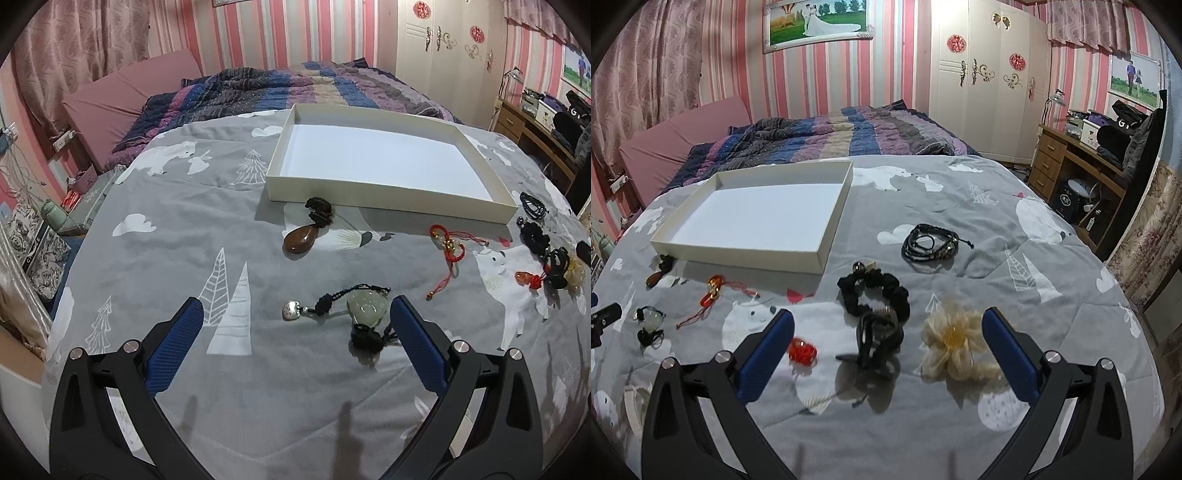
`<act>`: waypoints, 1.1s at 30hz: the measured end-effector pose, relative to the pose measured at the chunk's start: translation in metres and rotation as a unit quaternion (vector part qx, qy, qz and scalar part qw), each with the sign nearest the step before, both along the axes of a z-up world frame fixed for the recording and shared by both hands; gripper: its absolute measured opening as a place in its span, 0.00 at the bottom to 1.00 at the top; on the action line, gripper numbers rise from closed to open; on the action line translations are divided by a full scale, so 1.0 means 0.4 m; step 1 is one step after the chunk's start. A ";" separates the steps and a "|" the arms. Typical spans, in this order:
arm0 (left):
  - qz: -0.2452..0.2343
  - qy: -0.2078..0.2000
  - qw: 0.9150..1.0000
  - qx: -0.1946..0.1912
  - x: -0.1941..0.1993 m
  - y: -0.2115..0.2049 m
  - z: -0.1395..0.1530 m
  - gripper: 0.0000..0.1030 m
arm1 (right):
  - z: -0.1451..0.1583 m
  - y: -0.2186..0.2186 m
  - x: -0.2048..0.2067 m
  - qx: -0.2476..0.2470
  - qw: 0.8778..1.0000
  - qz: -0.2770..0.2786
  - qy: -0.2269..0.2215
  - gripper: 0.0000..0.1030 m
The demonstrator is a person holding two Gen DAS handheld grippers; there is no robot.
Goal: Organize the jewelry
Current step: 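Move right tool to black braided bracelet while left tool approaches silver pendant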
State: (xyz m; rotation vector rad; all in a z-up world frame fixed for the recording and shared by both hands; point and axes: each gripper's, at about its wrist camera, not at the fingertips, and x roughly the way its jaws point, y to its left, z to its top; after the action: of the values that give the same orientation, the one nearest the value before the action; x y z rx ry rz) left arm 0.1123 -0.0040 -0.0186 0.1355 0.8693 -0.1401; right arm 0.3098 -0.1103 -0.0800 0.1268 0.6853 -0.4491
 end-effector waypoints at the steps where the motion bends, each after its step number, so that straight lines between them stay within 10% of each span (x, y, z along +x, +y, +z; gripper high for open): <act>1: -0.002 0.001 1.000 0.002 0.006 -0.001 -0.003 0.97 | 0.002 -0.004 0.008 -0.001 1.000 0.000 -0.001 0.98; 33: -0.035 0.061 0.997 0.021 0.100 -0.041 -0.113 0.49 | -0.034 -0.259 0.251 -0.003 0.996 -0.069 0.062 0.98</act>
State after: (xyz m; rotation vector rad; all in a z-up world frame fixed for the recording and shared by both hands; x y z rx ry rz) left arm 0.1523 -0.0206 -0.0639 0.1975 0.9892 -0.1968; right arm 0.4101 -0.2139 -0.0936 0.1421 0.7998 -0.5955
